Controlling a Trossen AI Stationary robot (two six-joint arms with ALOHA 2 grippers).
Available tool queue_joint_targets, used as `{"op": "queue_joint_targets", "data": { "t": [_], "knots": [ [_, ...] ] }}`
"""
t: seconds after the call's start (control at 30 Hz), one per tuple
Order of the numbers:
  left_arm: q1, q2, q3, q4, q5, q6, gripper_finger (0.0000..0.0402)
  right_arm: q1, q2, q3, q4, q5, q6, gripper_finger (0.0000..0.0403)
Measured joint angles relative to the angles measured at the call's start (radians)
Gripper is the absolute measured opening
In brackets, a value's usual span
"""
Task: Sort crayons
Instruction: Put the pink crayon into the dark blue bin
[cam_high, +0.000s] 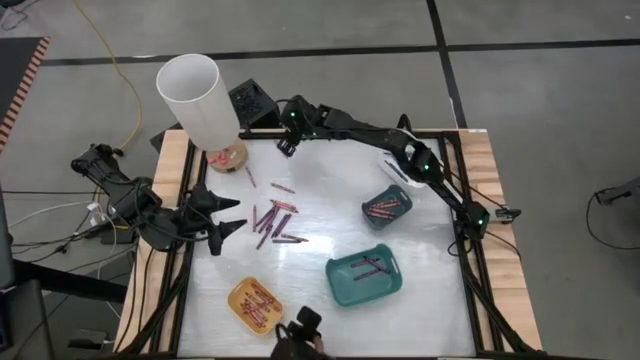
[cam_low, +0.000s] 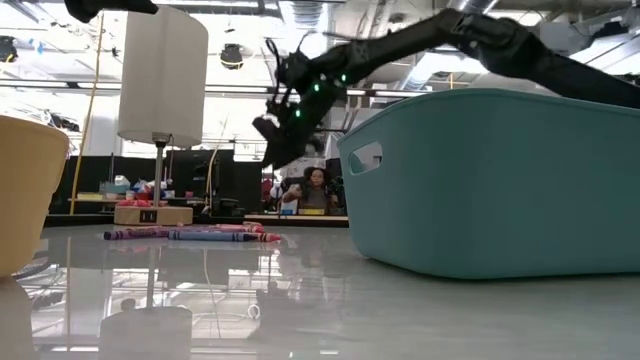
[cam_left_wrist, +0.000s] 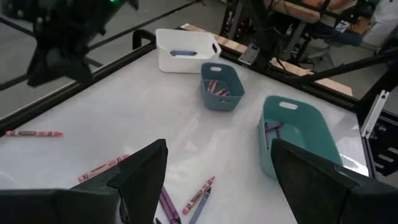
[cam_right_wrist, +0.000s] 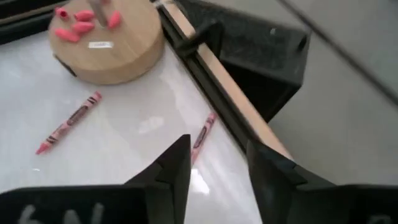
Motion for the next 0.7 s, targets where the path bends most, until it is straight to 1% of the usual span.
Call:
{"op": "queue_joint_targets", "data": {
  "t": [0.1, 0.17, 0.27, 0.37, 0.6, 0.7],
  "knots": [
    [0.0, -0.003, 0.0, -0.018, -0.016, 0.0, 0.0276, -0.023, 0.033, 0.0, 0.008, -0.048, 0.058, 0.0174],
    [0.0, -0.003, 0.0, -0.021, -0.026, 0.0, 0.0276, -0.032, 0.051, 0.0, 0.014, -0.056, 0.077, 0.018],
    [0.0, -0.004, 0.0, -0.039, -0.041, -0.001, 0.0276, -0.032, 0.074, 0.0, 0.029, -0.072, 0.095, 0.0182],
    [0.0, -0.004, 0.0, -0.041, -0.045, -0.002, 0.0276, -0.023, 0.103, 0.0, 0.056, -0.11, 0.12, 0.0181],
    [0.0, -0.004, 0.0, -0.042, -0.048, -0.011, 0.0276, 0.001, 0.119, 0.0, 0.09, -0.116, 0.137, 0.018],
    [0.0, -0.004, 0.0, -0.041, -0.048, -0.012, 0.0276, 0.007, 0.119, 0.0, 0.091, -0.115, 0.181, 0.018]
  ]
}}
